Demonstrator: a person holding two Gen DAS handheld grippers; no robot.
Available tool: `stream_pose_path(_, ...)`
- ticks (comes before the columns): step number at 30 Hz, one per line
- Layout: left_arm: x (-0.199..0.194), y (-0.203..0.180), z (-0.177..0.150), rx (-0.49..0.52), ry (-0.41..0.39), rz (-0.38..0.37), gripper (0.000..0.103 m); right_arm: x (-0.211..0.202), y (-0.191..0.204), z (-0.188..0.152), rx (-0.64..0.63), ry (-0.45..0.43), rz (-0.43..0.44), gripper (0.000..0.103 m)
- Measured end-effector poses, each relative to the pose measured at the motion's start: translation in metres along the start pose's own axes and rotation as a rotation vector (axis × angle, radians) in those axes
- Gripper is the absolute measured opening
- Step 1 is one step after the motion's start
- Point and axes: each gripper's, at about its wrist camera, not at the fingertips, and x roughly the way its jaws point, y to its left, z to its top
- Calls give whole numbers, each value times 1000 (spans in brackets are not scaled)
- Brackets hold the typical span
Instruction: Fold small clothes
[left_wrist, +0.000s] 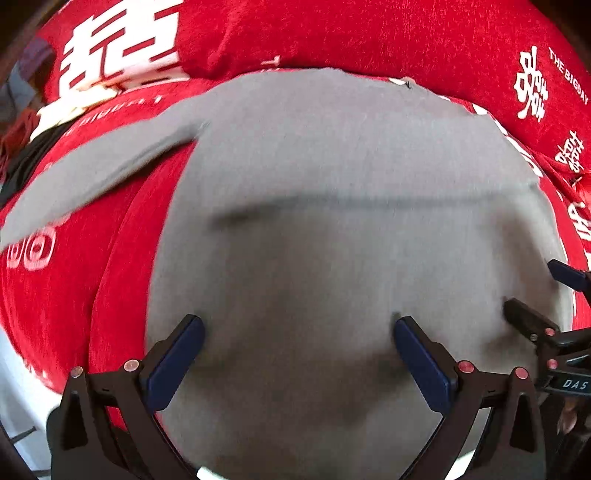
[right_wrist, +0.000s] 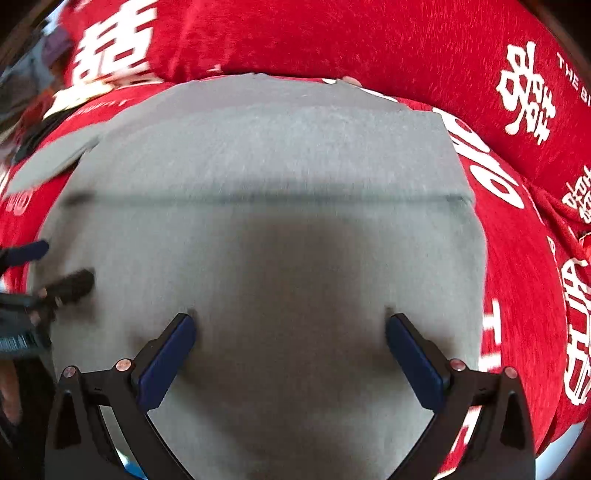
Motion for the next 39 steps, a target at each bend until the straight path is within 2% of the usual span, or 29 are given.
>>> stream_pose_path(4,-6,11,-16,-11,51,10,103,-14,0,-34,-69,30,-1,103)
stream_pose_path(6,-10,13,-10,-7,37,15,103,-17,-2,-35,-84,84,2,103)
stream_pose_path(7,-13,13,-4,-4,10,20,103,-20,-5,-32,-68,85,5,103)
stream_pose_path(9,-17,13,21,-28,-42,18,103,-31,-13,-14,-13,42,15,103)
stream_pose_path(12,-13,1,62,-62,-67,-56,103,-34,-21,23,52,-9,11,103)
stream_pose_path(15,0,-18,103,-65,-75,-107,103,-20,-21,67,87,-23,-21,103)
stream_pose_path(18,20,-22,135,-103,-18,-185,103,3,-21,103,135,-6,-38,103)
stream_pose_path(20,38,-23,147,-121,37,-207,103,22,-24,119,173,36,-47,103)
stream_pose_path(22,53,-18,148,-117,62,-171,103,42,-30,129,199,91,-57,103)
stream_pose_path(24,52,-19,147,-34,26,-128,103,50,-33,127,212,113,-89,103)
stream_pose_path(27,48,-13,133,74,12,-63,103,47,-50,115,252,87,-72,103)
stream_pose_path(28,47,-8,132,78,11,-63,103,44,-54,111,248,83,-83,102)
stream_pose_path(31,32,17,139,7,-12,-142,103,33,-59,110,274,69,-119,103)
stream_pose_path(34,23,34,168,-83,-69,-175,103,23,-48,125,322,-1,-90,103)
stream_pose_path(37,39,38,197,-94,-60,-165,103,26,-19,150,288,-30,-80,103)
stream_pose_path(39,66,52,211,-134,5,-106,103,31,1,161,247,-30,-76,103)
